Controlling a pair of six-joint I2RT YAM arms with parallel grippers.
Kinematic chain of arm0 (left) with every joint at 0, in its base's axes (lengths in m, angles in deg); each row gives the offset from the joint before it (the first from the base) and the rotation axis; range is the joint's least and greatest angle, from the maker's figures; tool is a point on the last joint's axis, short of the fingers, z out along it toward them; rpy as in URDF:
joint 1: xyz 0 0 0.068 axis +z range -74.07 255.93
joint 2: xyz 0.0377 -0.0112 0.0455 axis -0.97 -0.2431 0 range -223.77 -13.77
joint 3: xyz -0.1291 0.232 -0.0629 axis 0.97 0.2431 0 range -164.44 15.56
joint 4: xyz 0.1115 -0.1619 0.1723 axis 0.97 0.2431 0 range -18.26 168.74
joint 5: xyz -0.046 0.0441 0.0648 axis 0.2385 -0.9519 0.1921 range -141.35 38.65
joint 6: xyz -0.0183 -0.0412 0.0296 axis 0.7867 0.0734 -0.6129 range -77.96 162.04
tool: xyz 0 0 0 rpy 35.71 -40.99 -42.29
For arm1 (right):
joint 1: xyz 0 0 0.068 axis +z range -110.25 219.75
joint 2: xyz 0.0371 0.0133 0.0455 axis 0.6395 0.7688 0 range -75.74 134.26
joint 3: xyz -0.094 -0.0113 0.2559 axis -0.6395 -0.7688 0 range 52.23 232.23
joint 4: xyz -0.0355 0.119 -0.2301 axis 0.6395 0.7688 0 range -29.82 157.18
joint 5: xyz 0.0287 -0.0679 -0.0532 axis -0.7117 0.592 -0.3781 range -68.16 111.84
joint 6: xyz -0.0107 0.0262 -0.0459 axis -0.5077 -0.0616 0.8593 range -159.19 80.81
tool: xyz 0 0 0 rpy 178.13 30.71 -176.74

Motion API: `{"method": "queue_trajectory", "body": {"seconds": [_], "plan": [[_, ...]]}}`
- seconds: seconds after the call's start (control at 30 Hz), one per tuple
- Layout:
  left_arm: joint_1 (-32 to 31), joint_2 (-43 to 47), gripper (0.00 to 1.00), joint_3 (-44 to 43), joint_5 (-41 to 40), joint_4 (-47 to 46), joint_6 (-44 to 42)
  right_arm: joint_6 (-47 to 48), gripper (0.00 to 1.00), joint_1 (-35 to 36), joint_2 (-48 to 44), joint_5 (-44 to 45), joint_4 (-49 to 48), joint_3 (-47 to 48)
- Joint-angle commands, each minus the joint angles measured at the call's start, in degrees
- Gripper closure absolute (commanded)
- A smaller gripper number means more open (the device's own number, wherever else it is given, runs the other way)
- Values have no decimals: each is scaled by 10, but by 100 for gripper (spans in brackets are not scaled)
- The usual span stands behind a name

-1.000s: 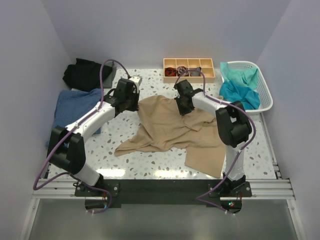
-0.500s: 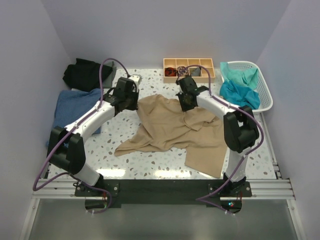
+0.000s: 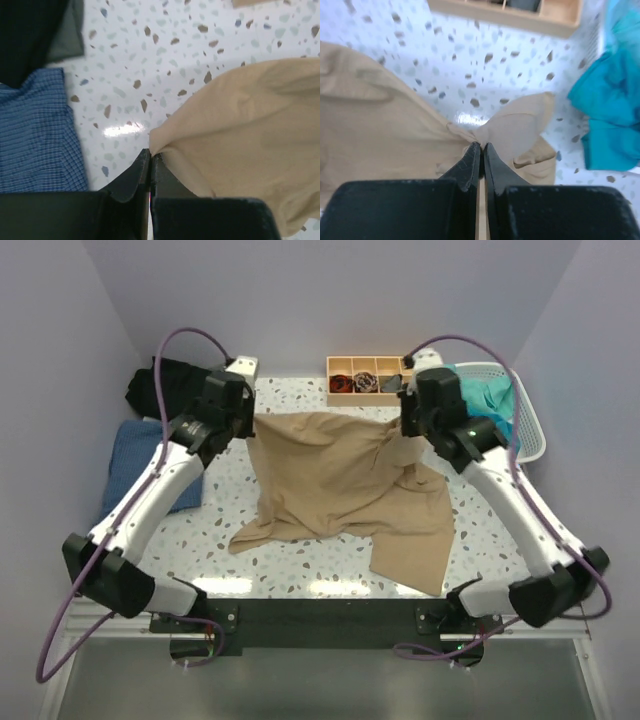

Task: Fold and stack the t-shirts
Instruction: Flatten the tshirt out

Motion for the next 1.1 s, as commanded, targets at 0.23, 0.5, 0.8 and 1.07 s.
{"method": "queue_trajectory", "body": {"seconds": [0.23,0.5,0.8,1.07], "plan": [[6,218,100,-180,12,138,-69,3,100,2,-244,-9,153,140],[6,306,100,-340,103,248,-66,14,100,3,-305,-129,276,314],[3,358,100,-433,187,273,-33,4,100,-2,-331,-255,275,425],[3,327,100,-307,70,247,-9,10,100,-4,-297,-222,158,286]]}}
